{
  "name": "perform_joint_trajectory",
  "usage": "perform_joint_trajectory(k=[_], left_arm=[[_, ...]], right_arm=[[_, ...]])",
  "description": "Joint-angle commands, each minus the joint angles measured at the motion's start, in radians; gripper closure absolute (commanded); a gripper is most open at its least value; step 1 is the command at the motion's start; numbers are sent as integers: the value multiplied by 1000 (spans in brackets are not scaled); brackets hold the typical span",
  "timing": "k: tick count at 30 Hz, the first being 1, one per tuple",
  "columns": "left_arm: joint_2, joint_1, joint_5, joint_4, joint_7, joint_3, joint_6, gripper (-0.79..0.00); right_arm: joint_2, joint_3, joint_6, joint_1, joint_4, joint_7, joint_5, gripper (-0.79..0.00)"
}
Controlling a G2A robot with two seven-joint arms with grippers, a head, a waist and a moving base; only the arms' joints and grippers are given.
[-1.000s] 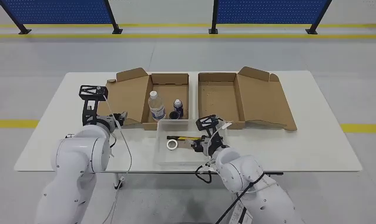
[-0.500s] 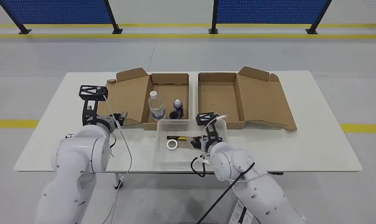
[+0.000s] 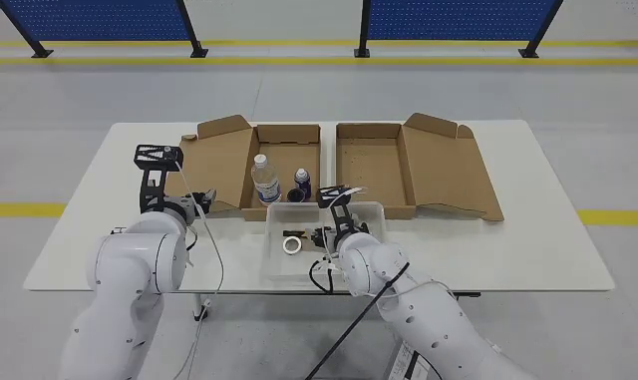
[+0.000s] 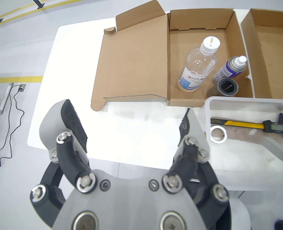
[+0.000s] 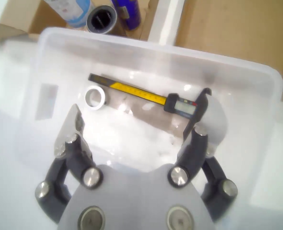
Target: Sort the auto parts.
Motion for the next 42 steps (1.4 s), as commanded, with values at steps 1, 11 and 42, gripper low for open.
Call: perform_joint_trajectory(k=[1,11,42], left_arm=[[0,0,0,0,0,0,0,-785],[0,0,0,0,0,0,0,-785],[0,0,0,0,0,0,0,-785]], right_arm=[[-6,-7,0,9,15,-4,1,-785],[-16,-11,-1,18,34,-24,13,-785],[-97,-169,176,155,148,200,-171,-785]])
